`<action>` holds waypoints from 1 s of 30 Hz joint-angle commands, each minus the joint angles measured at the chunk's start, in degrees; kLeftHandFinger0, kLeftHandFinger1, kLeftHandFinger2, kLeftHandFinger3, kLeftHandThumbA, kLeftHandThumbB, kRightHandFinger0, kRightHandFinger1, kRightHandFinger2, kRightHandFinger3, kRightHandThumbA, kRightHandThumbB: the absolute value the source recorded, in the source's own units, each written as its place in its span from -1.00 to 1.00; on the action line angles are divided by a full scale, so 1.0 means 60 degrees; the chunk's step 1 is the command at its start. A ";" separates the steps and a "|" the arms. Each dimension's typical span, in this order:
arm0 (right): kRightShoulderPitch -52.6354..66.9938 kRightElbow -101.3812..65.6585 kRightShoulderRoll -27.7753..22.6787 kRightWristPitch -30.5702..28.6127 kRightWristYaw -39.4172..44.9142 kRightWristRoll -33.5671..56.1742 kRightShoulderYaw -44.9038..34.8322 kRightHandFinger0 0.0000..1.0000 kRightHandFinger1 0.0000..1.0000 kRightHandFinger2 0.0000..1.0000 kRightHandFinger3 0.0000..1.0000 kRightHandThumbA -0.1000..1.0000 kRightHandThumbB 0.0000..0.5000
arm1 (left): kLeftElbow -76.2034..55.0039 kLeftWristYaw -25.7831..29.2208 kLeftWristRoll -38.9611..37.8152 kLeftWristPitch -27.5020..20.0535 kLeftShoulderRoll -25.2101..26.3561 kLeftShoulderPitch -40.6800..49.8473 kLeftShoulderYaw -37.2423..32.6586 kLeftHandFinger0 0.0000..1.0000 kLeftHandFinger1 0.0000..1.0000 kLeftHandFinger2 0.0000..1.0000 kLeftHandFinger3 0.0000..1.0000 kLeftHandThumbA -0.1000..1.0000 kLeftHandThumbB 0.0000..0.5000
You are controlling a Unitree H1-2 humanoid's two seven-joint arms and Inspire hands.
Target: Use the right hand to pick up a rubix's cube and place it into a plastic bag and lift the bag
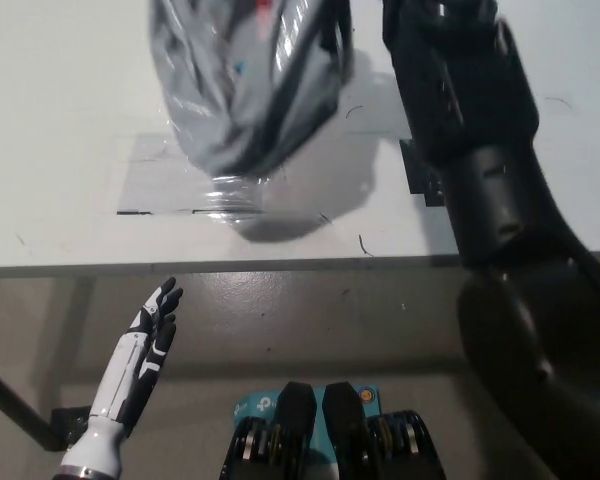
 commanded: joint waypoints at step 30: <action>-0.1207 -0.1298 -0.0307 -0.0044 -0.0372 0.0270 0.0264 -1.00 -0.64 0.05 -0.31 -1.00 -0.21 | -0.0201 -0.0081 -0.0043 -0.0071 -0.0094 -0.0199 -0.0062 1.00 1.00 1.00 1.00 1.00 -0.48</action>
